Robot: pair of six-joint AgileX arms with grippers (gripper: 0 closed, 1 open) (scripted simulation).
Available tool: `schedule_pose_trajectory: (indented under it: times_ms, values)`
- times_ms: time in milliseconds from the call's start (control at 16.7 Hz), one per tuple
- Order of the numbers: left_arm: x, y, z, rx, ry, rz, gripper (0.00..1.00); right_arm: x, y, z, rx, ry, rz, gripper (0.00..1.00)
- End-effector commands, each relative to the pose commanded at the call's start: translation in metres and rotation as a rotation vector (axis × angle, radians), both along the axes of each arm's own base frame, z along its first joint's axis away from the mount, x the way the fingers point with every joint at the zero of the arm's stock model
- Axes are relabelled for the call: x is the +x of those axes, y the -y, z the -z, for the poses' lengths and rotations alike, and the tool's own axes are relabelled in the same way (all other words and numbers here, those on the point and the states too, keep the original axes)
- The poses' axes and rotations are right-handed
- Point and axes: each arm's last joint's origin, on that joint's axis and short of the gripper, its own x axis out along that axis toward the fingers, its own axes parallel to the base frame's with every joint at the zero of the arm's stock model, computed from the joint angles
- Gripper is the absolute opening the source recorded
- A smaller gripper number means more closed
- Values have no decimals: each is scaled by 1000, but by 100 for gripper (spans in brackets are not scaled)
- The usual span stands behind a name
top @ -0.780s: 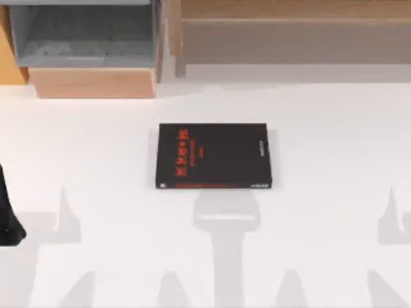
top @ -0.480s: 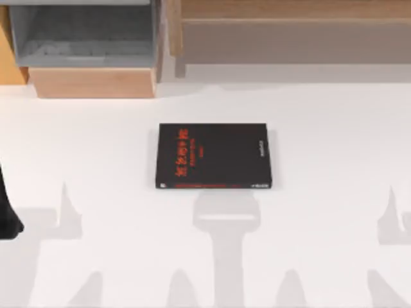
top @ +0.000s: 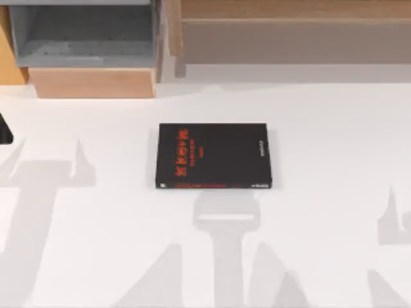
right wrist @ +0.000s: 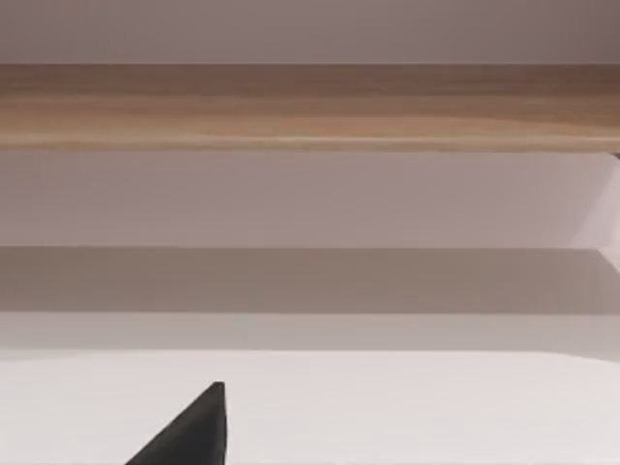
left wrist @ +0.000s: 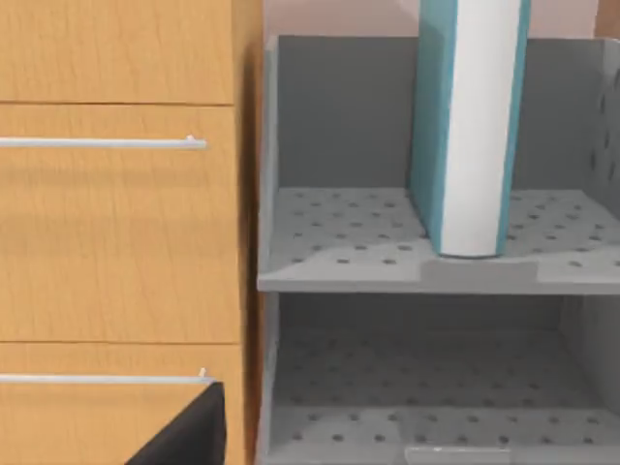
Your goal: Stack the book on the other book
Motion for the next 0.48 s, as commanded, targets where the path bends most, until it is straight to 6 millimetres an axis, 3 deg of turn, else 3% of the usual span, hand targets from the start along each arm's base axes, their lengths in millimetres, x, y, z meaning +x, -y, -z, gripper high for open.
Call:
schedule_pose_trajectory:
  times_ms: [240,480]
  values:
    - [62,9,-36,-6,-5,2,100,0,0,0,0,0,0,100]
    - [136,24,-46,-9,-13,2,100,0,0,0,0,0,0,100]
